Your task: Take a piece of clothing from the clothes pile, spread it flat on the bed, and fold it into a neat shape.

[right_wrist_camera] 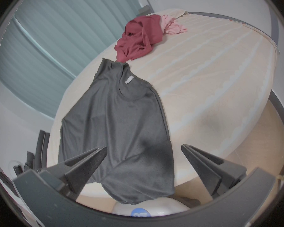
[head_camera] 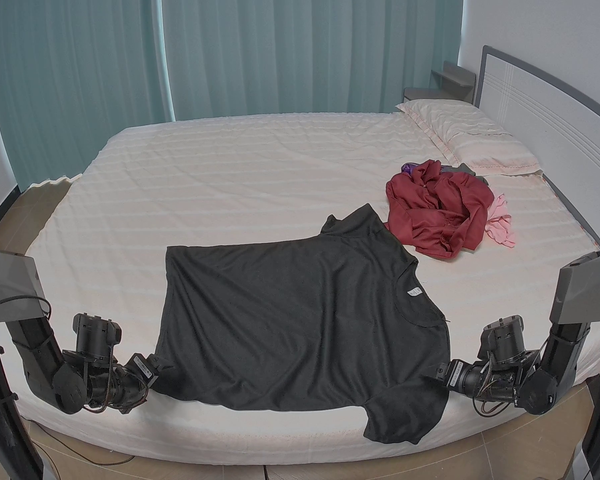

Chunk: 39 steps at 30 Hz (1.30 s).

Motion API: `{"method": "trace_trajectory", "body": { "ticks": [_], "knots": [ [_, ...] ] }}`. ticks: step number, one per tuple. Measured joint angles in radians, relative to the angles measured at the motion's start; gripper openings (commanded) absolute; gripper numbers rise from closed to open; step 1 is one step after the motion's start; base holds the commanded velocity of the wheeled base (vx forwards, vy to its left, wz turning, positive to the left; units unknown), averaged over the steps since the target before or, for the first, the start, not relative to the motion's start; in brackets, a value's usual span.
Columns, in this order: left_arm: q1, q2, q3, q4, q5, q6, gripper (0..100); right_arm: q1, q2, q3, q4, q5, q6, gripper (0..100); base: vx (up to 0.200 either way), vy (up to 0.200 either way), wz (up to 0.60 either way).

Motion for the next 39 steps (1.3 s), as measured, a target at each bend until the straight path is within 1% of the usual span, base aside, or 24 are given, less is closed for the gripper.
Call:
{"method": "trace_trajectory", "body": {
  "ticks": [4,5,14,22,28,39],
  "knots": [
    [0.008,-0.006,0.002,0.000,-0.002,0.000,100,-0.013,0.020,-0.006,-0.002,0.020,-0.028,100,0.000,0.000,0.00],
    [0.010,-0.006,0.003,0.000,-0.002,0.000,100,-0.017,0.026,-0.011,-0.004,0.024,-0.034,0,0.000,0.000,0.00],
    [0.040,-0.005,-0.005,-0.002,-0.004,0.002,100,-0.057,0.065,-0.074,0.000,0.031,-0.046,0,0.000,0.000,0.00],
    [0.057,0.004,-0.014,-0.006,-0.003,0.005,100,-0.101,0.046,-0.071,-0.008,0.031,-0.046,0,0.000,0.000,0.00],
    [0.059,0.023,-0.016,-0.061,0.003,0.005,100,-0.136,0.015,-0.069,-0.008,0.036,-0.050,0,0.000,0.000,0.00],
    [0.064,0.037,-0.016,-0.084,-0.006,0.004,100,-0.151,0.008,-0.069,-0.008,0.043,-0.051,0,0.000,0.000,0.00]
  ]
}}
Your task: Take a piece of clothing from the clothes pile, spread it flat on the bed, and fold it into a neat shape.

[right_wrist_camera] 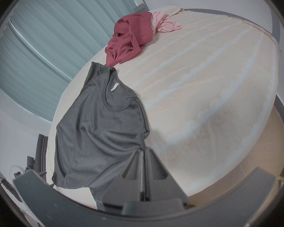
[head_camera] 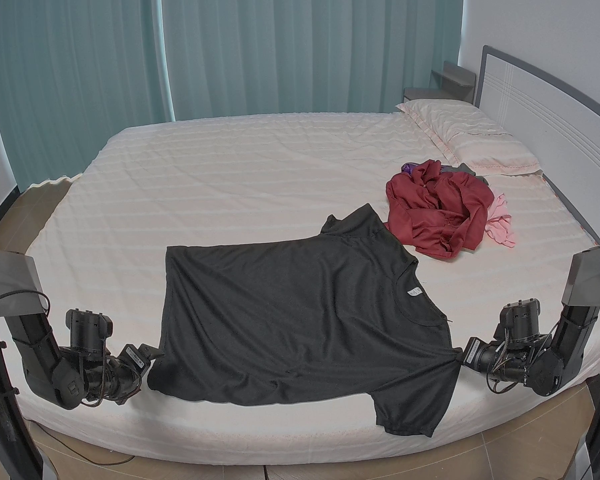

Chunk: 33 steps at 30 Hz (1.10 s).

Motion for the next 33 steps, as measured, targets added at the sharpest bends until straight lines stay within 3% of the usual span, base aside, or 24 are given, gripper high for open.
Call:
{"method": "trace_trajectory", "body": {
  "ticks": [14,15,19,24,33],
  "knots": [
    [-0.056,0.019,0.000,-0.028,-0.007,0.014,100,0.002,0.001,0.006,-0.003,0.029,0.011,0,0.000,0.000,0.00],
    [-0.063,0.022,-0.003,-0.028,-0.005,0.020,0,0.003,0.001,0.008,-0.003,0.030,0.012,0,0.000,0.000,0.00],
    [-0.076,0.037,-0.008,-0.028,0.004,0.074,0,0.006,0.001,0.012,-0.005,0.030,0.011,0,0.000,0.000,0.00],
    [-0.083,0.055,0.005,-0.023,0.080,0.100,0,0.009,0.001,0.013,-0.005,0.030,0.011,0,0.000,0.000,0.00],
    [-0.079,0.027,0.036,0.038,0.102,0.151,0,0.010,0.006,0.013,-0.004,0.031,0.009,0,0.000,0.000,0.00]
  ]
}}
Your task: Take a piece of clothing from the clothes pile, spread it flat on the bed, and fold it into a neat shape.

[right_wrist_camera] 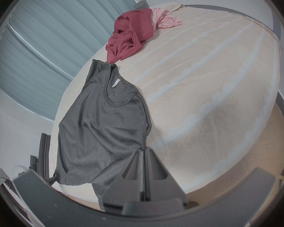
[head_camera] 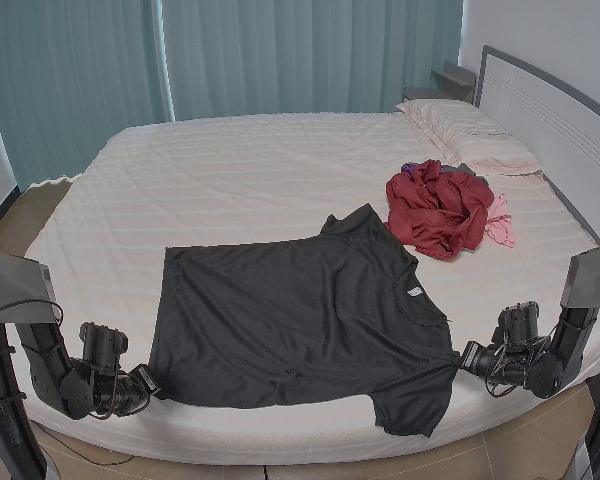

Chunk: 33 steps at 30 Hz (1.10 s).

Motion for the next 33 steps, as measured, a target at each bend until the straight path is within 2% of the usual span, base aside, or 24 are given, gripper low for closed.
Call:
{"method": "trace_trajectory", "body": {
  "ticks": [11,21,22,33],
  "knots": [
    [0.047,-0.020,0.003,0.008,0.014,0.055,0,0.017,0.011,-0.001,0.000,0.000,-0.001,0,0.000,0.000,0.00],
    [0.056,-0.023,-0.002,0.082,0.014,0.096,0,0.031,0.026,-0.004,-0.003,0.000,-0.008,0,0.000,0.000,0.00],
    [0.056,-0.022,-0.003,0.082,0.014,0.096,0,0.031,0.029,-0.006,-0.007,0.000,-0.008,100,0.000,0.000,0.00],
    [0.056,-0.017,-0.007,0.079,0.010,0.094,0,0.025,0.030,0.042,-0.092,-0.011,-0.027,100,0.000,0.000,0.00]
  ]
}}
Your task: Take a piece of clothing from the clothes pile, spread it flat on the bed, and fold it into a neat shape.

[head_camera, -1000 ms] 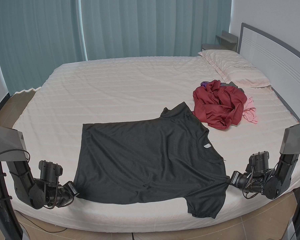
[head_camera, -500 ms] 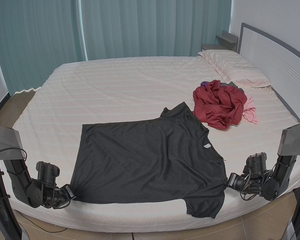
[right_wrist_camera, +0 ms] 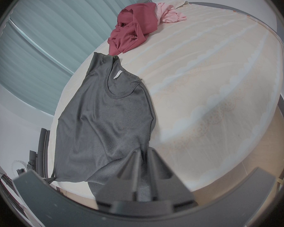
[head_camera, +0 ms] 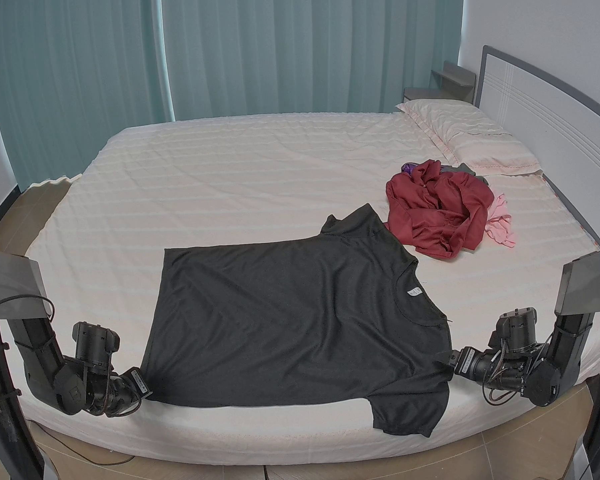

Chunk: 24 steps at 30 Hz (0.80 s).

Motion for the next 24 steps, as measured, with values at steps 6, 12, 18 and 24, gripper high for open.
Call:
{"method": "trace_trajectory", "body": {
  "ticks": [6,12,18,24],
  "knots": [
    [0.000,0.000,0.000,-0.005,-0.007,-0.002,0,0.010,-0.038,0.100,-0.005,0.036,-0.061,100,0.000,0.000,0.00],
    [0.000,0.000,-0.001,-0.007,-0.011,-0.004,0,0.084,-0.045,0.198,-0.007,0.110,-0.109,100,0.000,0.000,0.00],
    [0.000,0.004,-0.001,-0.008,-0.012,-0.004,0,0.147,0.018,0.220,-0.041,0.115,-0.129,100,0.000,0.000,0.00],
    [0.000,0.010,-0.002,-0.011,-0.013,-0.004,0,0.169,0.100,0.213,-0.194,0.104,-0.134,100,0.000,0.000,0.00]
  ]
}}
